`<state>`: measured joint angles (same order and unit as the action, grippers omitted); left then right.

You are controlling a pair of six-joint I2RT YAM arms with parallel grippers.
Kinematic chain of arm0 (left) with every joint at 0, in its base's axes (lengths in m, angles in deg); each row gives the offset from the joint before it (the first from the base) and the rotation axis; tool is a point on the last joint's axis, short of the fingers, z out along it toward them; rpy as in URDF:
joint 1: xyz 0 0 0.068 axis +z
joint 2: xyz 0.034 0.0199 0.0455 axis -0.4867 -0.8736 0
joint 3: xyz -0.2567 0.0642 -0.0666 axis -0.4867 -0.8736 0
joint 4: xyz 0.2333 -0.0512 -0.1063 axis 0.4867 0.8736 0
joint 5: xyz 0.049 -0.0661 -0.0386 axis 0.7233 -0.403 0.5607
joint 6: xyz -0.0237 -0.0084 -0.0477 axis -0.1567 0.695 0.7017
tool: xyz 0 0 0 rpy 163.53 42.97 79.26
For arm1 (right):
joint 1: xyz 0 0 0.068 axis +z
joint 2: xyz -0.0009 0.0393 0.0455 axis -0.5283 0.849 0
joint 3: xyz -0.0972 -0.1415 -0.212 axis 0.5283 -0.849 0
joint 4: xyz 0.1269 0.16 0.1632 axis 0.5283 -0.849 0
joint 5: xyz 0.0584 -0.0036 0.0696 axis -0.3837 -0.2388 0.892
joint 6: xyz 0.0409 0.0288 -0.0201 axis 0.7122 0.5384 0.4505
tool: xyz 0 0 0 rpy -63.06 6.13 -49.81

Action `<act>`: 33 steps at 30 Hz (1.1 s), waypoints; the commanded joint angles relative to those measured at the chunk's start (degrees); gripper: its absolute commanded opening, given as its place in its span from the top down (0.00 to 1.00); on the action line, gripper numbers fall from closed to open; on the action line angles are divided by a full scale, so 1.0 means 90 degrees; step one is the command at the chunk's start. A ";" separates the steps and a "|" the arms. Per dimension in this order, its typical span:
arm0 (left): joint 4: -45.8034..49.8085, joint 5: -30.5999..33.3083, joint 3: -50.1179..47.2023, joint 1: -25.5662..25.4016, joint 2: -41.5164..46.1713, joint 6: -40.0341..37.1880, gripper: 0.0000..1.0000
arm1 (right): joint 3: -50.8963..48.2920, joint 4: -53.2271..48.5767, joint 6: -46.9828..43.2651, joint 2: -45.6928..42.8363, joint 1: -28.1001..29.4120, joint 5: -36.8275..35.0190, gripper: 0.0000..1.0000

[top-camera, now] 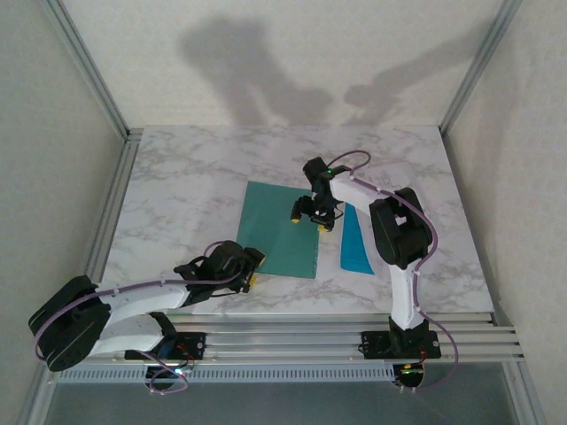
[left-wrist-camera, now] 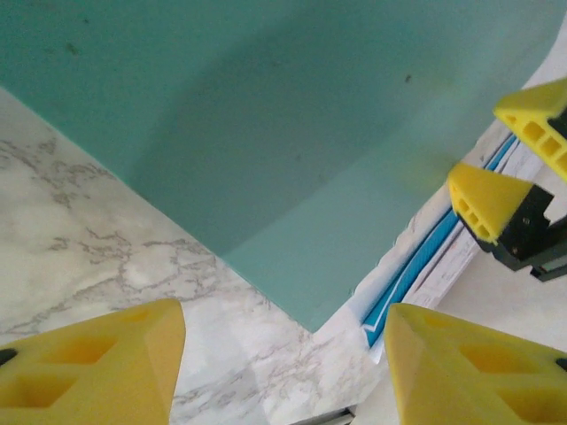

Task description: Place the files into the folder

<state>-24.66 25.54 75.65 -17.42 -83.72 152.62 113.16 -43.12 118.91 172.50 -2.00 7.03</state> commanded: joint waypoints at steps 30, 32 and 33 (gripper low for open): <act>-0.1780 0.0510 0.0172 -0.0190 -0.1260 0.0432 0.64 | -0.0104 -0.0172 -0.0233 0.0432 -0.0081 0.0314 0.22; -0.1781 0.0515 0.0175 -0.0199 -0.1257 0.0450 0.65 | -0.0096 -0.0175 -0.0249 0.0433 -0.0081 0.0315 0.22; -0.1766 0.0519 0.0171 -0.0199 -0.1258 0.0464 0.65 | -0.0094 -0.0174 -0.0256 0.0442 -0.0088 0.0316 0.22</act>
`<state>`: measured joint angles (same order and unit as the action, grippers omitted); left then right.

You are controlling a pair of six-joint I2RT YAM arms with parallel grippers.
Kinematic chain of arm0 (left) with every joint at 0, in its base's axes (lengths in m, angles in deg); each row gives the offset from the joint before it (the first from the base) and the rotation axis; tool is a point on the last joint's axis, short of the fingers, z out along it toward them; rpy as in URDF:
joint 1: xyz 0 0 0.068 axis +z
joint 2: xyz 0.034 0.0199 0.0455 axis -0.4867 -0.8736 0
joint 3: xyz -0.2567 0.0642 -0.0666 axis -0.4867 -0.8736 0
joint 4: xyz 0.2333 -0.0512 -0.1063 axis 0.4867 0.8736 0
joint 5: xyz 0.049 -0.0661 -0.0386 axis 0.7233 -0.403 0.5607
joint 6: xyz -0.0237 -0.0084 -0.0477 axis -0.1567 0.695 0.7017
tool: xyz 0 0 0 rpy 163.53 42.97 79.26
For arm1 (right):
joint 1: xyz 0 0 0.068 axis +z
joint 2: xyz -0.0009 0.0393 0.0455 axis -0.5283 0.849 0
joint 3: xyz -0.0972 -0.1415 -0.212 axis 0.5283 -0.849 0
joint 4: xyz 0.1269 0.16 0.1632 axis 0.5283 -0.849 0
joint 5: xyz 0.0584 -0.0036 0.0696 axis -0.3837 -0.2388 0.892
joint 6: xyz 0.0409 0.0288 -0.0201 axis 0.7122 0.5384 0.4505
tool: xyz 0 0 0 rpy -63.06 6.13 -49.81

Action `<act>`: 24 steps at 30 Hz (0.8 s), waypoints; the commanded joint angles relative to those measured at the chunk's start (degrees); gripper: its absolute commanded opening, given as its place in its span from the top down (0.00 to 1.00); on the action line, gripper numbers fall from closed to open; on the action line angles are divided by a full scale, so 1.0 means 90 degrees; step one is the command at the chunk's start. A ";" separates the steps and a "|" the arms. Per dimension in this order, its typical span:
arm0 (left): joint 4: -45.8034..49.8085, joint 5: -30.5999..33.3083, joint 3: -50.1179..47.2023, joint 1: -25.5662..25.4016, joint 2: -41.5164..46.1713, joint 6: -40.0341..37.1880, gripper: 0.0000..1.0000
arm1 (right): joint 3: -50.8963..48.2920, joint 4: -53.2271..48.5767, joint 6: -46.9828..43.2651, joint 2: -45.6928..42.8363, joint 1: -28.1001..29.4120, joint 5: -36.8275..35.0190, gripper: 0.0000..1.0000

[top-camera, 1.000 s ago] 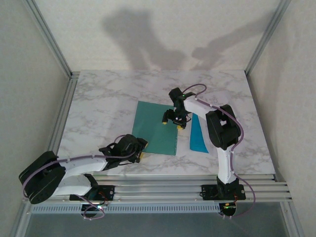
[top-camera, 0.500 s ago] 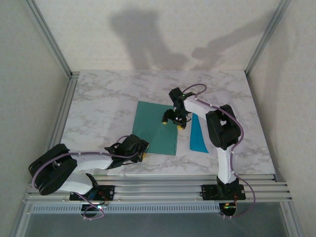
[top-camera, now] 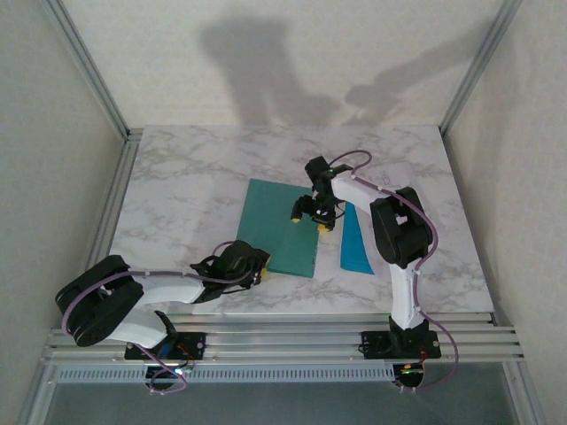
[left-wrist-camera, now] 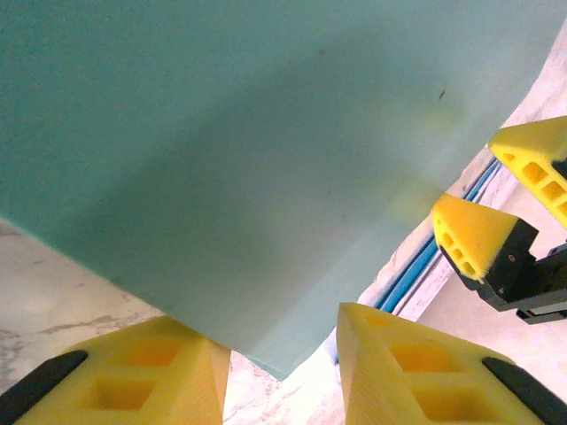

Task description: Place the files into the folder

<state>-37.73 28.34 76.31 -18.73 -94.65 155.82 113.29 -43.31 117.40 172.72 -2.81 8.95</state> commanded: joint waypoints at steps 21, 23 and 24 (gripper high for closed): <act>-0.0902 0.0243 -0.0123 -0.0081 -0.0012 0.0339 1.00 | -0.0176 0.0226 -0.0195 0.0130 -0.0271 0.0952 0.21; -0.0973 0.0275 -0.0216 -0.0071 0.0191 0.0450 1.00 | -0.0199 0.0280 -0.0184 0.0016 -0.0320 0.1095 0.21; -0.1039 0.0277 -0.0290 -0.0073 0.0275 0.0511 1.00 | -0.0211 0.0298 -0.0166 -0.0042 -0.0343 0.1153 0.21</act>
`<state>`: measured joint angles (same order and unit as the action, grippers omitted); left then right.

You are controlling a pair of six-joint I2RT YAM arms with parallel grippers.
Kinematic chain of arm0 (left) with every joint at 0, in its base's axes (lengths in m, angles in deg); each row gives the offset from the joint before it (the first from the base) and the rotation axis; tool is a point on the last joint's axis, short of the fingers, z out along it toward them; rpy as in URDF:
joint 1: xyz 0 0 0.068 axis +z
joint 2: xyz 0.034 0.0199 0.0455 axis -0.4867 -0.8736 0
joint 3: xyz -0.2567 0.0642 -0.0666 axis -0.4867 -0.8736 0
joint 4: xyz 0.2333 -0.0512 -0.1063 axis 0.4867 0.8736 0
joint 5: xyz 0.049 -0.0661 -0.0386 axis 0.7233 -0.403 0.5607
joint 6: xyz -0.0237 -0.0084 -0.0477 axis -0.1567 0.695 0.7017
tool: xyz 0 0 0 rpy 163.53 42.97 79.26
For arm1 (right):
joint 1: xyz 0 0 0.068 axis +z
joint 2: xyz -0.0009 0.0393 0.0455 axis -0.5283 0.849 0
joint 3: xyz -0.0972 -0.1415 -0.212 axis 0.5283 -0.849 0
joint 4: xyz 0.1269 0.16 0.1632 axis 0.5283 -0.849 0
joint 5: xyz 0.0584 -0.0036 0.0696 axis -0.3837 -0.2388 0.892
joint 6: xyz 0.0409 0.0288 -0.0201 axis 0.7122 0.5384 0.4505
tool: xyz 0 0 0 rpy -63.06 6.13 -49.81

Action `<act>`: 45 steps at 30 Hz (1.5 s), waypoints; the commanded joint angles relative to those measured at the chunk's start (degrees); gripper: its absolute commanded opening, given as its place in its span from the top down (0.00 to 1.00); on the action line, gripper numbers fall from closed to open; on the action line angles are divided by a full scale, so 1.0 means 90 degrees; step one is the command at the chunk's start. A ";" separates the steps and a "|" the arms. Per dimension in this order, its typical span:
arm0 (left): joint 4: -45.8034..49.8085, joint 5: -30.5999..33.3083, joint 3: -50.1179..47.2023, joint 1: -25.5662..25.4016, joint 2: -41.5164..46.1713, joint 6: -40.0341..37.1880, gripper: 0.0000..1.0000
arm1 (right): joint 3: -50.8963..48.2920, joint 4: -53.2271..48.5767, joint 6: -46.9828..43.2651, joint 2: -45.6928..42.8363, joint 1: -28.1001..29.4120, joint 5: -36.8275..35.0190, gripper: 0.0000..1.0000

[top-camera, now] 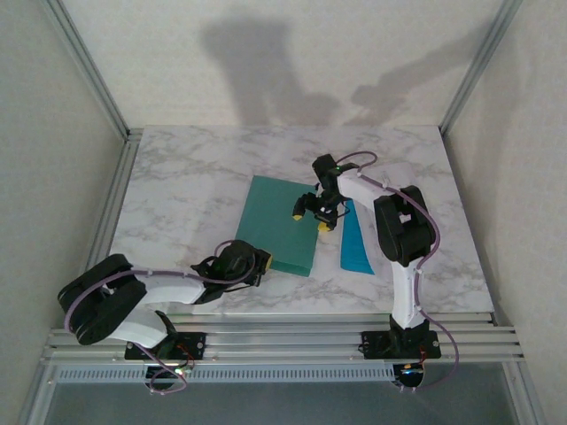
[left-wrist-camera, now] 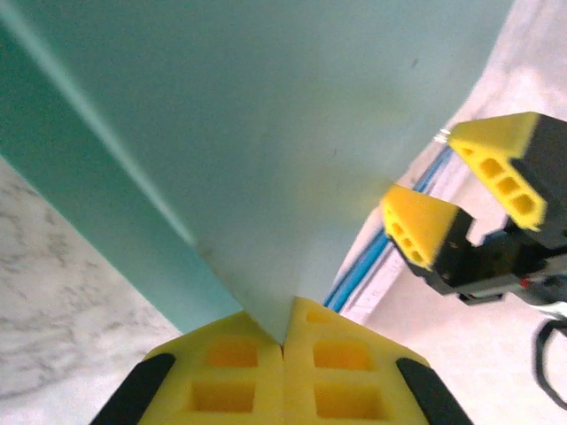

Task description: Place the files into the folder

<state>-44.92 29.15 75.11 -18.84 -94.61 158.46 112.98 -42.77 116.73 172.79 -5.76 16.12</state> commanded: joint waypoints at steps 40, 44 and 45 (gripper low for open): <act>0.5387 0.0677 0.2335 0.0174 0.1850 -0.3093 0.19 | -0.0801 0.0857 0.1377 -0.1289 -0.0286 0.1181 1.00; 0.6268 0.0493 0.4083 -0.0091 0.0545 -0.5030 0.22 | -0.0558 0.0587 0.1369 -0.1289 -0.0286 0.1103 1.00; 0.6554 0.0585 0.4603 -0.0229 0.0152 -0.5475 0.23 | -0.0489 0.0514 0.1362 -0.1264 -0.0282 0.1102 1.00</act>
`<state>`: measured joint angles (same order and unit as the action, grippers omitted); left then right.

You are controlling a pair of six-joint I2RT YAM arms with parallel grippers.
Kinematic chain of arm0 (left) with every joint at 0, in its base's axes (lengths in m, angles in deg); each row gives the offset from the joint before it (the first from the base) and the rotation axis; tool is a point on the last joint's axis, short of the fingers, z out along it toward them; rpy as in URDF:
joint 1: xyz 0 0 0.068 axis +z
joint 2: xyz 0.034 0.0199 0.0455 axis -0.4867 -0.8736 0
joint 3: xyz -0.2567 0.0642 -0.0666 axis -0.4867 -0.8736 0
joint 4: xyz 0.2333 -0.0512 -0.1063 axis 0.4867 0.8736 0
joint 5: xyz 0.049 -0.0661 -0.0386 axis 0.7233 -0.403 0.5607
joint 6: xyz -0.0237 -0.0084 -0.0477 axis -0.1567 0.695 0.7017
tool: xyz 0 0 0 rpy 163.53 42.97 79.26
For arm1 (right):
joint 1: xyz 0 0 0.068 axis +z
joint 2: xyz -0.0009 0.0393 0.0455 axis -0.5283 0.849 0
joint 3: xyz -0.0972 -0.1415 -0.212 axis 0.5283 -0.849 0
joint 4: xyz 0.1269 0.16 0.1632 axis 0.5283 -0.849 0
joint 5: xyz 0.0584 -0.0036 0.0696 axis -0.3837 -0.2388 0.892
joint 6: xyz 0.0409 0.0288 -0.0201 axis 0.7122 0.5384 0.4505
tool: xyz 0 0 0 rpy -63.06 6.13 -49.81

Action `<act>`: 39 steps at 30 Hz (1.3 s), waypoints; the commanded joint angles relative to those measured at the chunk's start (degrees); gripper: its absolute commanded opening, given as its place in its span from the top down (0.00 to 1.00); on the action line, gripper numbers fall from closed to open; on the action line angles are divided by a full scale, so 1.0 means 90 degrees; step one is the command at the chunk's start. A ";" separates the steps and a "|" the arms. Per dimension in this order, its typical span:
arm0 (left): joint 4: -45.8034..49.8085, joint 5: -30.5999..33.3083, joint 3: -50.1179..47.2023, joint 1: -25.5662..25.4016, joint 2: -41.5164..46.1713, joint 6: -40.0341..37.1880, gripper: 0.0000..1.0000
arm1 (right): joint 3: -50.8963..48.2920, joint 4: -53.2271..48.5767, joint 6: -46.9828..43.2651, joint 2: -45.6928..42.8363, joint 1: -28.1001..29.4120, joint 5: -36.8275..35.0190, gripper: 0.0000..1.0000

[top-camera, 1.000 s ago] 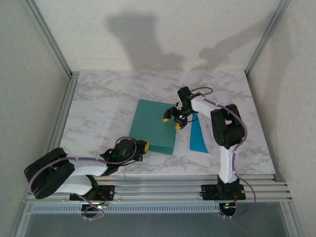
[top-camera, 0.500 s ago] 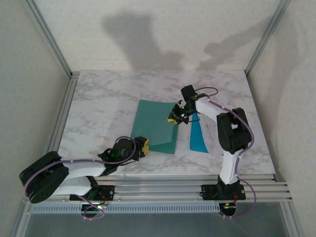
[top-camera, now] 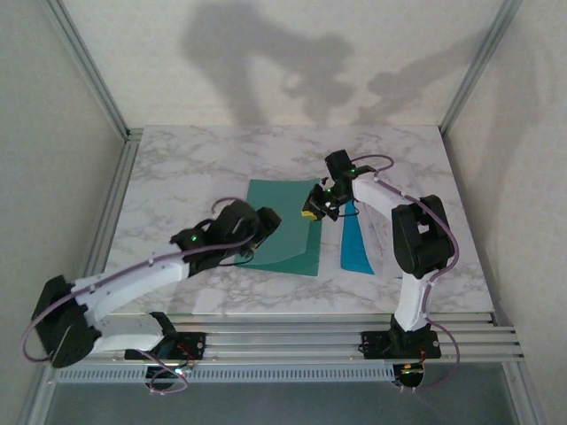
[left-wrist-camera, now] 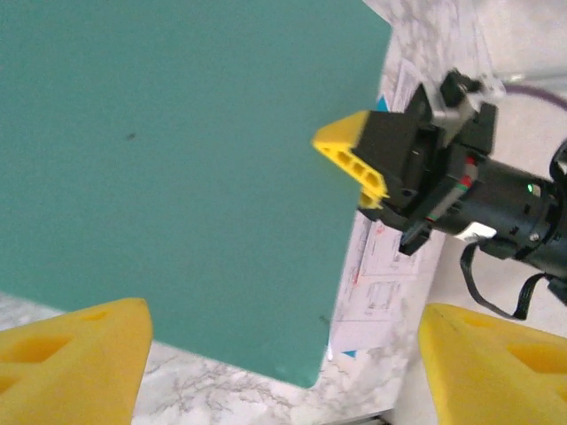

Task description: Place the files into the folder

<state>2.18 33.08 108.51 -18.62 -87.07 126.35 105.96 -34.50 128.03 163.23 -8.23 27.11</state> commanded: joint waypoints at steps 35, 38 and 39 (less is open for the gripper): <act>0.4669 0.4453 0.4699 -0.2000 -0.4397 -0.3294 1.00 | 0.1199 -0.1064 -0.0090 0.0038 -0.0005 0.0144 0.87; 0.4417 0.4325 0.4344 -0.1944 -0.3939 -0.3345 1.00 | 0.1289 -0.0995 -0.0166 -0.0187 -0.0038 0.0085 0.56; 0.4341 0.4290 0.4229 -0.1917 -0.3777 -0.3364 1.00 | 0.1272 -0.0916 -0.0176 -0.0321 -0.0067 0.0026 0.45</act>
<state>42.18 71.07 148.46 -36.61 -126.93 96.10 115.69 -41.94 127.35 164.24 -8.19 27.62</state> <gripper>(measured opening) 0.043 0.472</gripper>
